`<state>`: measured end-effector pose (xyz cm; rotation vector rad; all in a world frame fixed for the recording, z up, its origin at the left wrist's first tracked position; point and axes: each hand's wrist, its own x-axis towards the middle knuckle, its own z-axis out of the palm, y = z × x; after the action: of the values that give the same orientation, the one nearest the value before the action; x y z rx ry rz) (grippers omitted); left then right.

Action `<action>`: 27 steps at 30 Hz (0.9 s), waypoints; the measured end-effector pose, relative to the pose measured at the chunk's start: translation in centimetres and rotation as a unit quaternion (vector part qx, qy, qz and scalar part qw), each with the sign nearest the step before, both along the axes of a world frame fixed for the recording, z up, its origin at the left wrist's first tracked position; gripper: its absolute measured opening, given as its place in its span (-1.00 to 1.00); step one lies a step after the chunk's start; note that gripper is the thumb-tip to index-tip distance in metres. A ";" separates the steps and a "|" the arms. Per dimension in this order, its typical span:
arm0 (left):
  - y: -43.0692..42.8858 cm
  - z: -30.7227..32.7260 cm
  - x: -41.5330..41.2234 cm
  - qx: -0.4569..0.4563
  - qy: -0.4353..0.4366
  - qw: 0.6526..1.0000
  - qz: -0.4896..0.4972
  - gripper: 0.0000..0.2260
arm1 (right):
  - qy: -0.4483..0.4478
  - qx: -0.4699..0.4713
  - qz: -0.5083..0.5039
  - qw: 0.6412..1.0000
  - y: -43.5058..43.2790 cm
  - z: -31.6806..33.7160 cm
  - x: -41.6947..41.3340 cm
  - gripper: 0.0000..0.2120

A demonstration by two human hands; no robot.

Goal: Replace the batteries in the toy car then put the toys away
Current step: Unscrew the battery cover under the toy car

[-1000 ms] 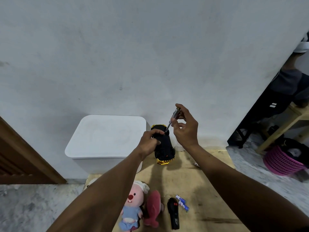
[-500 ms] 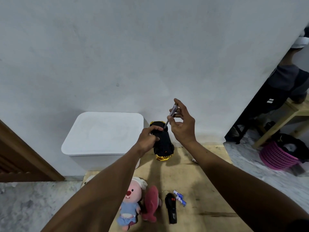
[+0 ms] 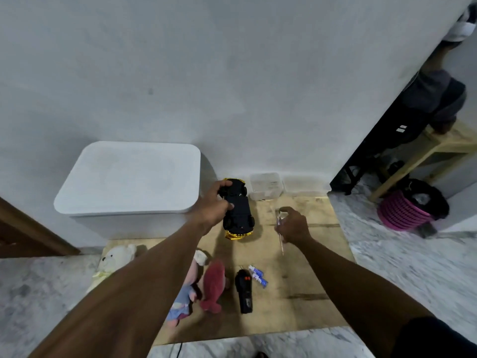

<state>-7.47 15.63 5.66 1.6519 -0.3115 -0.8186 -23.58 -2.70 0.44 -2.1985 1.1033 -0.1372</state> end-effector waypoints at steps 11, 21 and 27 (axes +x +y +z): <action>-0.5 -3.9 -1.6 0.004 0.031 0.999 -0.006 -0.46 | 0.114 0.034 0.004 0.993 0.7 -6.9 -1.3 -0.50; -0.3 -1.4 -2.0 -0.005 0.053 0.999 -0.009 -0.46 | -0.181 0.026 0.071 0.981 2.1 0.2 1.9 -0.73; -0.2 0.6 -2.0 -0.025 0.054 0.998 -0.007 -0.49 | -0.146 0.026 0.215 0.965 2.9 4.1 4.3 -0.71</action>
<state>-9.50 15.44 6.22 1.5536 -0.2656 -0.8993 -19.33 0.22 4.52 -2.2272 0.4518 -0.2299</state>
